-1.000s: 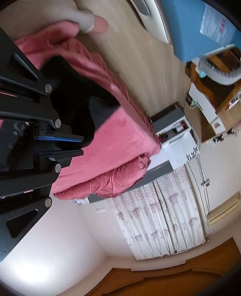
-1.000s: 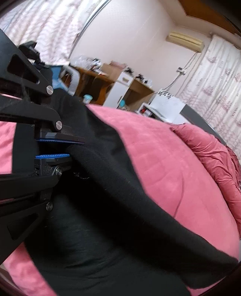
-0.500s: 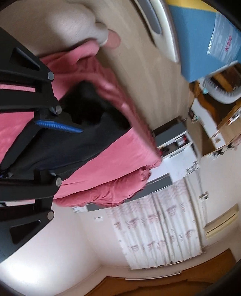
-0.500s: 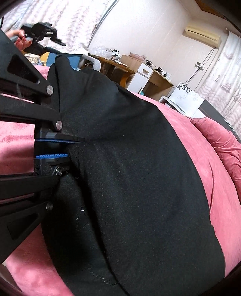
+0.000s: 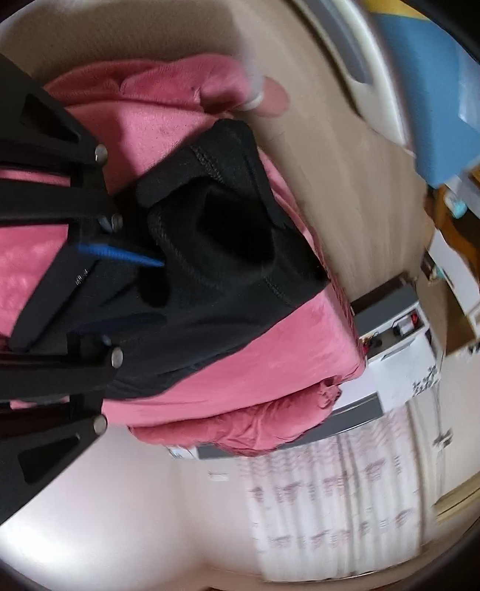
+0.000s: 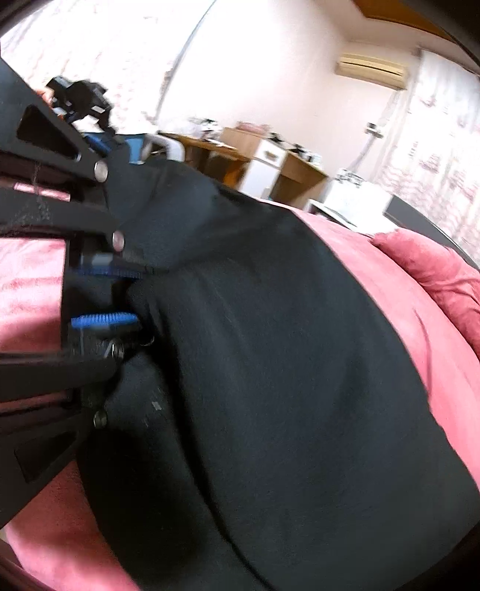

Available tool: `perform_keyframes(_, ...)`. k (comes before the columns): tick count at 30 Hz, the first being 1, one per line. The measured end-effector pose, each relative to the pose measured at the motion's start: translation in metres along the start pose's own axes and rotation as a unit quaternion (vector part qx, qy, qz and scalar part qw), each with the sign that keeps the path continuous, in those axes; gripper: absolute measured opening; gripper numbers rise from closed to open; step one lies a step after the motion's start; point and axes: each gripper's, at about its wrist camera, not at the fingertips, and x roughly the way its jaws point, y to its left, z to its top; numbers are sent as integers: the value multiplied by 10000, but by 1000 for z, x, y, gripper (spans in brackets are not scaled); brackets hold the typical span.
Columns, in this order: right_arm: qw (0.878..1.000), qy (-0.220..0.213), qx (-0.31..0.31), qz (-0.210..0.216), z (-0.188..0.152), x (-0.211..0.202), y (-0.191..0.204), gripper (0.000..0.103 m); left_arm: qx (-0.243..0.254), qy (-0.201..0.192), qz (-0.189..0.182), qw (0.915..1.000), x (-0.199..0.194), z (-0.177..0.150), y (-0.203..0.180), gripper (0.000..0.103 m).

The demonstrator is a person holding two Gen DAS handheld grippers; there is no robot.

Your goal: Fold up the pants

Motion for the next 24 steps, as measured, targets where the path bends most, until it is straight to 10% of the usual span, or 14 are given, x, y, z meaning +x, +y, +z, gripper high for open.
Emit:
perform_keyframes(3,9988,-377,310,-12,9,-17,-14,37,-33,-91,-24,9999,-4,4,1,0)
perform_keyframes(7,9987,-324,353,-188,18,-20,-21,12,527,-438,-169,9975,-24,11,-20,0)
perform_keyframes(12,9989,-472,32,-39,20,-32,5,10,553,-417,-340,9970,-47,29,-31,0)
perform_keyframes(14,9989,-473,13,-61,20,-34,6,9,667,-264,-111,9974,-42,23,-37,7)
perform_keyframes(16,9991,-403,62,-132,18,-32,0,10,677,-101,-36,9976,-39,7,-33,36)
perform_keyframes(24,9992,-234,275,-155,8,-23,-20,13,21,416,744,9964,10,-18,-19,47)
